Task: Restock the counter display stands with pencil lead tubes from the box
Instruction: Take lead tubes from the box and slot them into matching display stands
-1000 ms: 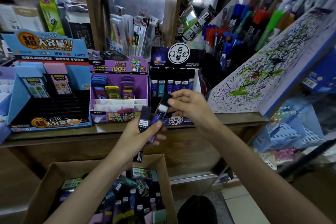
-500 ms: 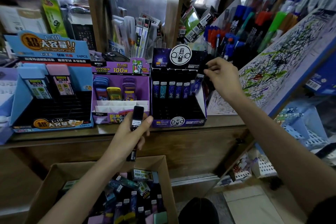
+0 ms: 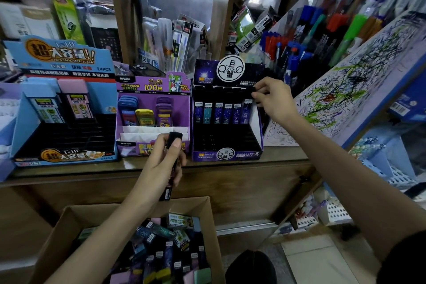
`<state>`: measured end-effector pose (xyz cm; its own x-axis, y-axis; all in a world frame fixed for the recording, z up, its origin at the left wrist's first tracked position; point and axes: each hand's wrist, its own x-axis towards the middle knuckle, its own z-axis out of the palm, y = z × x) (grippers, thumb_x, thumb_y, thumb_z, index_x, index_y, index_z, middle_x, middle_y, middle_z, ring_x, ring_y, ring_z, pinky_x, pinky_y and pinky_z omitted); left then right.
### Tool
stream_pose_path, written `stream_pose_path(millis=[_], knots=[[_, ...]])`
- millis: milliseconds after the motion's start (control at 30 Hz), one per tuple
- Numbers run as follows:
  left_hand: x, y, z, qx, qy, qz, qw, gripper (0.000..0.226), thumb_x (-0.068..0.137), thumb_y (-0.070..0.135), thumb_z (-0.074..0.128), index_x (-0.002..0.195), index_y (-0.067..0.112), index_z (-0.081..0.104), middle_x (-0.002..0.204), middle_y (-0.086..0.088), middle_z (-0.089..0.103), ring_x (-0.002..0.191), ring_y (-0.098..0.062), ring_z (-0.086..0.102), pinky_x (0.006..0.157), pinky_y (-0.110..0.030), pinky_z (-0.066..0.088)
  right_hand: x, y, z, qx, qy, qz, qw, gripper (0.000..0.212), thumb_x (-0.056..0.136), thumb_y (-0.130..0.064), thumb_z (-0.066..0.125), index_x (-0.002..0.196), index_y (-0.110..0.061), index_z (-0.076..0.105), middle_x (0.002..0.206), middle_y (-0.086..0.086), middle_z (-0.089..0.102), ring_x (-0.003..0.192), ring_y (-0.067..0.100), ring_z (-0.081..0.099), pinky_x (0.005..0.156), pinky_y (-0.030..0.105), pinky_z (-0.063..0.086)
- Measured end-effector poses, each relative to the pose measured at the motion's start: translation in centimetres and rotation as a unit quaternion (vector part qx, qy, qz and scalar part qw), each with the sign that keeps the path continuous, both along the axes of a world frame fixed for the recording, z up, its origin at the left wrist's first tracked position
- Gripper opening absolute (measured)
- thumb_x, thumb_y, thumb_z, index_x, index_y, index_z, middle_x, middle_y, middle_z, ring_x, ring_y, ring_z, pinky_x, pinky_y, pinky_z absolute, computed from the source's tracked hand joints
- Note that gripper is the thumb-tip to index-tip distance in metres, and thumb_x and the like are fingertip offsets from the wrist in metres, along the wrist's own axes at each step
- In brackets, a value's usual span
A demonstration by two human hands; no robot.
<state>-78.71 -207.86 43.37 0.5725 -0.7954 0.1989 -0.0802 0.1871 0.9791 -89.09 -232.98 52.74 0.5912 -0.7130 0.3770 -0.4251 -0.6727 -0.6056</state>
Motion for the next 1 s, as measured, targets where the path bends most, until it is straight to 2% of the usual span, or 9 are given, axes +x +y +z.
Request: stream_pose_path(millis=[167, 233, 367, 467, 533, 600, 733, 833, 1000], knots=[[0.0, -0.1, 0.0, -0.004, -0.006, 0.005, 1.0, 0.025, 0.084, 0.055, 0.045, 0.09, 0.031, 0.049, 0.067, 0.006, 0.055, 0.046, -0.013, 0.046, 0.045, -0.023, 0.043, 0.5, -0.2, -0.1, -0.005, -0.008, -0.016, 1.0, 0.014, 0.09, -0.003, 0.058, 0.104, -0.001, 0.059, 0.087, 0.015, 0.062, 0.089, 0.029, 0.062, 0.086, 0.041, 0.052], [0.0, -0.1, 0.0, -0.006, -0.009, 0.004, 1.0, 0.023, 0.085, 0.054, 0.044, 0.089, 0.032, 0.05, 0.066, 0.006, 0.055, 0.046, -0.013, 0.046, 0.046, -0.023, 0.043, 0.6, -0.3, -0.4, 0.011, -0.015, -0.019, 1.0, 0.014, 0.09, -0.001, 0.058, 0.103, 0.0, 0.059, 0.089, 0.019, 0.063, 0.088, 0.031, 0.062, 0.086, 0.042, 0.052], [-0.1, -0.1, 0.0, -0.009, -0.005, -0.001, 1.0, 0.02, 0.084, 0.054, 0.045, 0.085, 0.034, 0.05, 0.067, 0.006, 0.056, 0.048, -0.012, 0.047, 0.045, -0.024, 0.042, 0.7, -0.6, -1.1, -0.011, 0.064, -0.031, 0.997, 0.02, 0.09, 0.007, 0.047, 0.107, 0.004, 0.057, 0.086, 0.02, 0.06, 0.083, 0.031, 0.062, 0.085, 0.045, 0.051], [-0.1, -0.2, 0.1, -0.014, -0.001, -0.004, 1.0, 0.02, 0.084, 0.053, 0.046, 0.085, 0.034, 0.052, 0.067, 0.006, 0.056, 0.049, -0.012, 0.048, 0.045, -0.024, 0.042, 0.6, -0.7, -1.2, -0.096, 0.087, -0.036, 0.991, 0.025, 0.091, 0.002, 0.049, 0.115, 0.002, 0.056, 0.103, 0.02, 0.061, 0.094, 0.033, 0.06, 0.087, 0.043, 0.049], [-0.1, -0.3, 0.1, -0.013, 0.002, -0.004, 1.0, 0.02, 0.084, 0.053, 0.046, 0.085, 0.035, 0.052, 0.067, 0.006, 0.056, 0.05, -0.011, 0.048, 0.045, -0.024, 0.042, 0.5, -0.5, -1.5, -0.183, 0.086, -0.006, 0.979, 0.034, 0.09, 0.004, 0.048, 0.123, 0.0, 0.054, 0.117, 0.018, 0.055, 0.101, 0.033, 0.057, 0.086, 0.04, 0.048], [-0.2, -0.4, 0.2, -0.013, 0.006, -0.005, 1.0, 0.019, 0.085, 0.051, 0.045, 0.085, 0.034, 0.052, 0.067, 0.005, 0.056, 0.051, -0.011, 0.047, 0.045, -0.024, 0.042, 0.4, -0.4, -1.9, -0.228, 0.121, 0.033, 0.966, 0.045, 0.087, 0.008, 0.044, 0.131, -0.002, 0.05, 0.13, 0.015, 0.049, 0.108, 0.034, 0.055, 0.085, 0.039, 0.047], [-0.1, -0.8, 0.3, -0.008, 0.039, -0.003, 0.999, 0.018, 0.093, 0.039, 0.043, 0.088, 0.023, 0.048, 0.069, 0.004, 0.055, 0.053, -0.011, 0.048, 0.047, -0.025, 0.043, 0.1, -0.4, -3.0, -0.252, 0.189, 0.032, 0.949, 0.057, 0.085, 0.009, 0.044, 0.14, -0.004, 0.04, 0.143, 0.01, 0.041, 0.117, 0.033, 0.051, 0.089, 0.036, 0.045], [0.0, -1.4, 0.8, -0.002, 0.068, -0.003, 0.998, 0.01, 0.099, 0.022, 0.04, 0.09, 0.019, 0.044, 0.071, 0.004, 0.056, 0.055, -0.011, 0.049, 0.051, -0.027, 0.044, 0.2, -0.5, -3.1, -0.233, 0.18, 0.033, 0.955, 0.055, 0.086, 0.008, 0.042, 0.14, -0.002, 0.039, 0.145, 0.012, 0.039, 0.12, 0.033, 0.049, 0.094, 0.033, 0.041], [0.0, -2.5, 1.6, -0.017, 0.039, -0.008, 0.999, 0.006, 0.1, 0.019, 0.038, 0.096, 0.021, 0.042, 0.072, 0.008, 0.058, 0.059, -0.008, 0.054, 0.054, -0.023, 0.049, 0.3, 0.4, -3.2, -0.216, 0.121, 0.044, 0.968, 0.055, 0.086, 0.009, 0.041, 0.14, 0.003, 0.033, 0.144, 0.018, 0.036, 0.128, 0.034, 0.039, 0.106, 0.033, 0.031]])
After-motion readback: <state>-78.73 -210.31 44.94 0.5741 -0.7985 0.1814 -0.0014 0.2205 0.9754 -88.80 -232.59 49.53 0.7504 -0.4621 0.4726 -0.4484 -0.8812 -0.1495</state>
